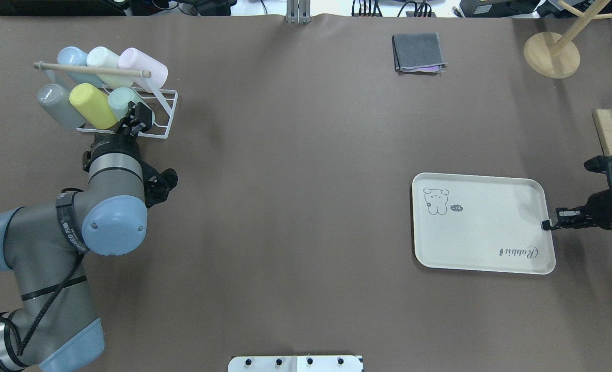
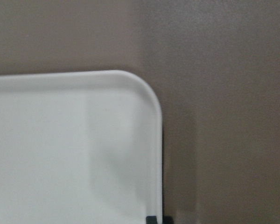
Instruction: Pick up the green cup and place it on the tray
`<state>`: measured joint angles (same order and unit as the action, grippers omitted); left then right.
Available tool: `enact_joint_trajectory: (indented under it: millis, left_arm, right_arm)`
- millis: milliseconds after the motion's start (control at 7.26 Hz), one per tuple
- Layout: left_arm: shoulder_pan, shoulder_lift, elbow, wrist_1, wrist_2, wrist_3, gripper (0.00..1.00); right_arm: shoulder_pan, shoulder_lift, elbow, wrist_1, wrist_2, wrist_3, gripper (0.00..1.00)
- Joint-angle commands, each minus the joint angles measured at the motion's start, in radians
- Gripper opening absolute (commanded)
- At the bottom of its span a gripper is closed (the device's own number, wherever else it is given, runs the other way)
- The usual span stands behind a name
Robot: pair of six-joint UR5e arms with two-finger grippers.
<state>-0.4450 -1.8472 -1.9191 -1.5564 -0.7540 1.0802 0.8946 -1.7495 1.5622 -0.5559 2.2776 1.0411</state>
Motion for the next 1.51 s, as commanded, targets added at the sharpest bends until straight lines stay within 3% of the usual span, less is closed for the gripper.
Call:
enact_joint_trajectory:
  millis: [0,275,689,964,1377]
  left_arm:
    - [0.023,0.003,0.041,-0.002,0.062,0.063,0.99]
    - [0.051,-0.007,0.096,-0.007,0.119,0.168,0.99]
    - [0.051,-0.056,0.224,-0.028,0.199,0.179,0.99]
    - [0.048,-0.088,0.238,-0.028,0.222,0.268,0.99]
    - [0.019,-0.09,0.334,-0.112,0.223,0.273,0.99]
  right_arm:
    - [0.0,0.002,0.001,-0.001,0.01,0.001,0.0]
    - [-0.002,0.005,0.001,-0.002,0.016,0.001,0.0]
    - [-0.011,0.022,0.015,-0.031,0.025,0.001,0.0]
    - [-0.02,0.149,0.105,-0.285,0.02,-0.001,0.0]
    - [-0.083,0.5,0.154,-0.709,-0.064,0.004,0.0]
